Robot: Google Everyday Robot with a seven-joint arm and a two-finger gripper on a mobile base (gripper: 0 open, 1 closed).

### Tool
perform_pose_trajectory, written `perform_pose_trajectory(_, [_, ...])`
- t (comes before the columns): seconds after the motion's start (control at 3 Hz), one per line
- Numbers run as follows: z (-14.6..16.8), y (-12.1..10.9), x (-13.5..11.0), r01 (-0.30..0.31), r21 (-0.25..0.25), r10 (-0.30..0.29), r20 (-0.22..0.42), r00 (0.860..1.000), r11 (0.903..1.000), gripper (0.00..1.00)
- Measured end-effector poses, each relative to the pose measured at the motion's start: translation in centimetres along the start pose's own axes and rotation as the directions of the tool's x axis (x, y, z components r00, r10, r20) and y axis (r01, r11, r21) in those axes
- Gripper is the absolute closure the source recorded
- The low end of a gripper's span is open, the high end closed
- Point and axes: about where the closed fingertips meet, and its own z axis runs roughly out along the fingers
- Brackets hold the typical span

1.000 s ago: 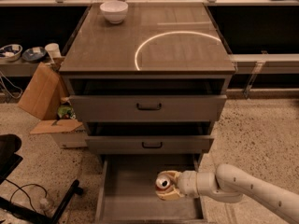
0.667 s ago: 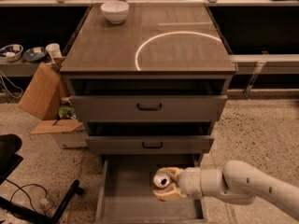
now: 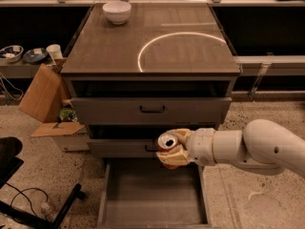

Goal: Pick coke can from bottom drawer and place on counter

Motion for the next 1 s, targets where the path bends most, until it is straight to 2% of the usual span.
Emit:
perform_pose_trajectory(0.33, [0.1,0.0,0.1,0.000,-0.002,0.000,0.001,1.000,1.0000,1.00])
perform_pose_trajectory(0.67, [-1.3,-0.8,-2.0,-0.005,0.011,0.005,-0.006,1.000,0.9999,1.00])
perform_pose_trajectory(1.0, [-5.0,-3.8,-7.7,-0.045,0.054,0.043,0.025,0.999,0.9975,1.00])
